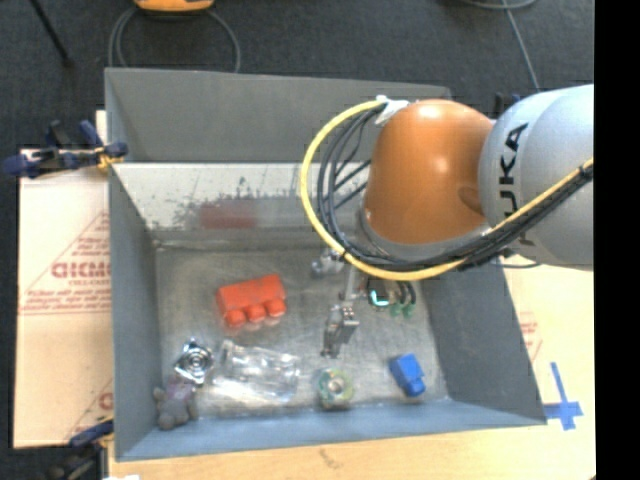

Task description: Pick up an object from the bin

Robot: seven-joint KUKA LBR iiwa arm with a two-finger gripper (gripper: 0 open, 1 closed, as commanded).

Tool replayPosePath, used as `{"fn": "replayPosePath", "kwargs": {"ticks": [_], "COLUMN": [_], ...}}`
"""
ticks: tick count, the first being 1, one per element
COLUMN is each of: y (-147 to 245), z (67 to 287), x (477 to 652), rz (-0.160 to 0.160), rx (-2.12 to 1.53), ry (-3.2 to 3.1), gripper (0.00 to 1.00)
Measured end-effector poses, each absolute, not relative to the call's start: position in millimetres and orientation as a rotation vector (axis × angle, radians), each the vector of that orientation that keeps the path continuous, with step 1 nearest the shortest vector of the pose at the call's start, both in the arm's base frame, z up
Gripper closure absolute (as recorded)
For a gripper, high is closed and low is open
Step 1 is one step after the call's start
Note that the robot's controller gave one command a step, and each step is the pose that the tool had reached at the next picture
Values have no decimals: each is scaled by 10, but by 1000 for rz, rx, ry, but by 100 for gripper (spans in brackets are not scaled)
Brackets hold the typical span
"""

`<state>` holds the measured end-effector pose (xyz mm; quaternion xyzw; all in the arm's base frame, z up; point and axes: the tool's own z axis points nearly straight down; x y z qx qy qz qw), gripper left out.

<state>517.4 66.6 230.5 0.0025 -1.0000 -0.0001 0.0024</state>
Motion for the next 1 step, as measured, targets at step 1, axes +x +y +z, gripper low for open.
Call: {"fn": "replayPosePath", "kwargs": {"ticks": [1], "y": [1242], "z": [819], "x": [4950], "rz": [-2], "rx": [166], "ry": [-3142], "gripper": [0]}}
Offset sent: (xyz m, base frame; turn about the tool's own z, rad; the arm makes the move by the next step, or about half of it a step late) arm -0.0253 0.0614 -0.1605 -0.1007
